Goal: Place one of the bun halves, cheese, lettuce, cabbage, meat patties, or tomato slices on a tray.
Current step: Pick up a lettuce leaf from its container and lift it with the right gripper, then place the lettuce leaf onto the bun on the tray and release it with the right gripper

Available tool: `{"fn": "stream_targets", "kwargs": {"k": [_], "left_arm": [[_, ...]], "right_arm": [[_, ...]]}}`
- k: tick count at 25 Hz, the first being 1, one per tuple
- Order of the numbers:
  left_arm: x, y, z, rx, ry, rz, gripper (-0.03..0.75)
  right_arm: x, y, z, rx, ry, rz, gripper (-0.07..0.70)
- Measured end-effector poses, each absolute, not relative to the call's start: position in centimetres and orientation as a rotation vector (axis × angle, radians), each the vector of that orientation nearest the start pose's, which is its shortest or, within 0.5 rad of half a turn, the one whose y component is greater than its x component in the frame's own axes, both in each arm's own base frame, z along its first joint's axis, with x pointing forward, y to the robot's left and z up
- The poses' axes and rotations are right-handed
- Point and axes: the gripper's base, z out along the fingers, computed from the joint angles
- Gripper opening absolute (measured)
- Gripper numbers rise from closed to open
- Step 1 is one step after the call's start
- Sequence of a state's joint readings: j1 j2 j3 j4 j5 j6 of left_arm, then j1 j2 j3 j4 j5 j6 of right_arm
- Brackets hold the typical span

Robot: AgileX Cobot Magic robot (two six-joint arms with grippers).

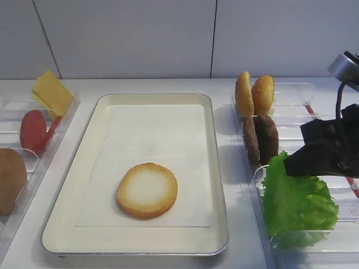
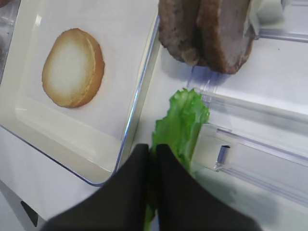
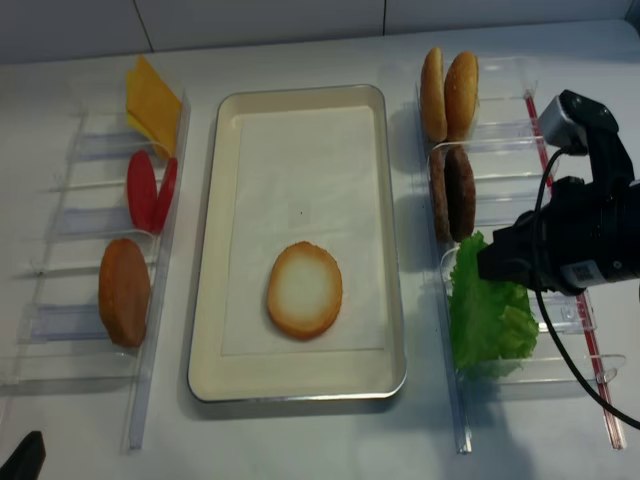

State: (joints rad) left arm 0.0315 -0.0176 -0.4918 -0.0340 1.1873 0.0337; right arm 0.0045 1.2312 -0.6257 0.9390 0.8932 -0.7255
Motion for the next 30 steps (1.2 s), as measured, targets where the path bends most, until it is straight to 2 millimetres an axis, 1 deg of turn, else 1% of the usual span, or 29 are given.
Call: {"fn": "stream_targets", "kwargs": {"k": [3,5,7,11,15,18,20,24,30], "left_arm": [[-1.2,-0.3,26.5,0.007,2.161,-0.004,0.361],[-1.2,-0.3,26.5,0.007,2.161,-0.004,0.361],[-1.2,-0.3,26.5,0.007,2.161,-0.004,0.361],[-1.2,-0.3,26.5,0.007,2.161,-0.004,0.361],[-1.2,-0.3,26.5,0.007,2.161,-0.004,0.361],[-1.2,-0.3,26.5,0.007,2.161,-0.004,0.361],[-1.2,-0.3,26.5,0.007,2.161,-0.004,0.361],[-1.2,-0.3,26.5,0.007,2.161,-0.004,0.361],[-1.2,-0.3,26.5,0.007,2.161,-0.004,0.361]], "right_arm": [[20.0,5.8,23.3,-0.228,2.574,0.907,0.062],[20.1,5.9,23.8,-0.251,2.569,0.926,0.062],[20.4,6.1,24.8,-0.290,2.549,0.949,0.062],[21.1,6.5,27.6,-0.372,2.484,1.004,0.062],[21.9,6.8,30.1,-0.402,2.405,1.023,0.062],[22.3,7.1,31.3,-0.409,2.368,1.022,0.062],[22.3,8.0,31.8,-0.429,2.354,1.014,0.062],[22.2,11.0,32.1,-0.477,2.321,0.983,0.061],[22.6,15.4,30.9,-0.556,2.333,1.011,0.061]]}}
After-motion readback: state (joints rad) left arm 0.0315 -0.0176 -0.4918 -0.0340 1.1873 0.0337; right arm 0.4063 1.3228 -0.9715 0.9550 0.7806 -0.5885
